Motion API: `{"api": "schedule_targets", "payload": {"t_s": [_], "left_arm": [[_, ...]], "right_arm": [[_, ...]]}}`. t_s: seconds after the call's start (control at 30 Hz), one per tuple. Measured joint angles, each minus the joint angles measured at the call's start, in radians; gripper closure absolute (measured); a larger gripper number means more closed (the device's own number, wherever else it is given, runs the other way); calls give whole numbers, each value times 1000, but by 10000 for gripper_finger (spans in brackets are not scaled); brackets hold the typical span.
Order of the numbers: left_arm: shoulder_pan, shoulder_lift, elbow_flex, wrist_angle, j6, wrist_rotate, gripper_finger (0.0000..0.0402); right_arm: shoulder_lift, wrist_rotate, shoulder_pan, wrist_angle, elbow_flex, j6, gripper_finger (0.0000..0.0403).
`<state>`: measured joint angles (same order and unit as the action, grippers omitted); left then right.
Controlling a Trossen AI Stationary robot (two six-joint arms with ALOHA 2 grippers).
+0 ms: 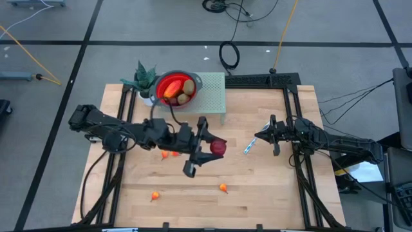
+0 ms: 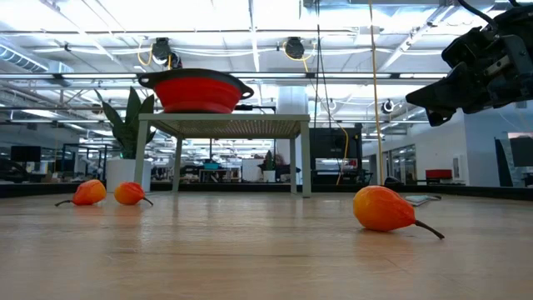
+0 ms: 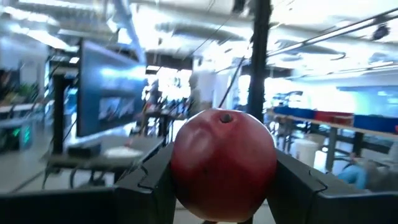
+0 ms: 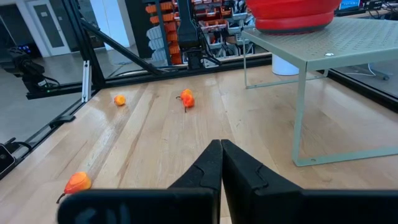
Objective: Pick & Place Fruit
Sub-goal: Put the pomegranate into the red strainer bowl on the shelf
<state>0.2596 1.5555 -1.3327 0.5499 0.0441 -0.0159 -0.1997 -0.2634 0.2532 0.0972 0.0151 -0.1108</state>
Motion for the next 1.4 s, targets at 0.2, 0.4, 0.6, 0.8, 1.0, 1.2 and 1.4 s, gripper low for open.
{"api": "schedule_targets", "payload": {"t_s": [0.2,0.4,0.6,0.8,1.0,1.2,1.4], "left_arm": [[0,0,0,32,-14,42,215],[0,0,0,39,-14,42,215],[0,0,0,41,76,31,215],[2,0,0,57,324,-161,215],[4,0,0,103,554,-388,215],[4,-1,0,138,694,-525,215],[4,-1,0,112,605,-617,215]], "right_arm": [[0,0,0,0,0,0,403],[0,0,0,0,0,0,403],[0,0,0,0,0,0,403],[0,0,0,0,0,0,403],[0,0,0,0,0,0,403],[0,0,0,0,0,0,403],[0,0,0,0,0,0,403]]}}
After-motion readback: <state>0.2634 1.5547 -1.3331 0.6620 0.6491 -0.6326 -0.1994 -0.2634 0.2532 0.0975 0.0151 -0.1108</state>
